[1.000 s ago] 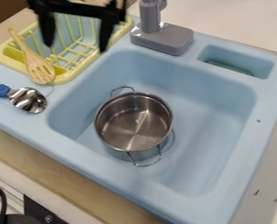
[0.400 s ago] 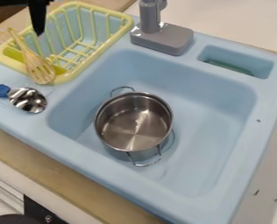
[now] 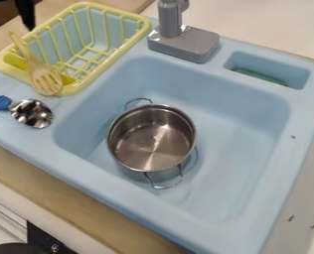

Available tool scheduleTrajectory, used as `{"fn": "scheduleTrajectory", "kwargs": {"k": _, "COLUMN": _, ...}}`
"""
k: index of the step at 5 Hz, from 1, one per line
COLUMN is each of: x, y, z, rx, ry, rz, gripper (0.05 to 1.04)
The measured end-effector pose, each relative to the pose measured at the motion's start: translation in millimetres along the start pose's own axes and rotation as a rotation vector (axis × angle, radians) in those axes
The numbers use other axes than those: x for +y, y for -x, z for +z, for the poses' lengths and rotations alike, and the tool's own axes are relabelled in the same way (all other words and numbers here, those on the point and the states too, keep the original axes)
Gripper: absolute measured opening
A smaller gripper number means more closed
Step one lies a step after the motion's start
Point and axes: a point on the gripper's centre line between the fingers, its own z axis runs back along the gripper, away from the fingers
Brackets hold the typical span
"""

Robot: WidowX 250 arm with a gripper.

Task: Mueve la espatula a la olla de plata

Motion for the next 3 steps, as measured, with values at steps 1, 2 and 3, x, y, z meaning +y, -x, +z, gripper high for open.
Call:
{"fn": "scheduleTrajectory", "kwargs": {"k": 1, "x": -9.5, "y": -8.5, "z": -6.2, "rx": 0.006, "ry": 0.028, "rz": 0.023, "gripper": 0.997}}
{"fn": "scheduleTrajectory", "kwargs": {"k": 2, "x": -12.5, "y": -16.2, "z": -13.2, "rx": -0.023, "ry": 0.071, "rz": 0.024, "gripper": 0.996}}
{"fn": "scheduleTrajectory", "kwargs": {"k": 3, "x": -7.7, "y": -22.0, "z": -24.2, "rx": -0.015, "ry": 0.085, "rz": 0.027, "gripper": 0.996}}
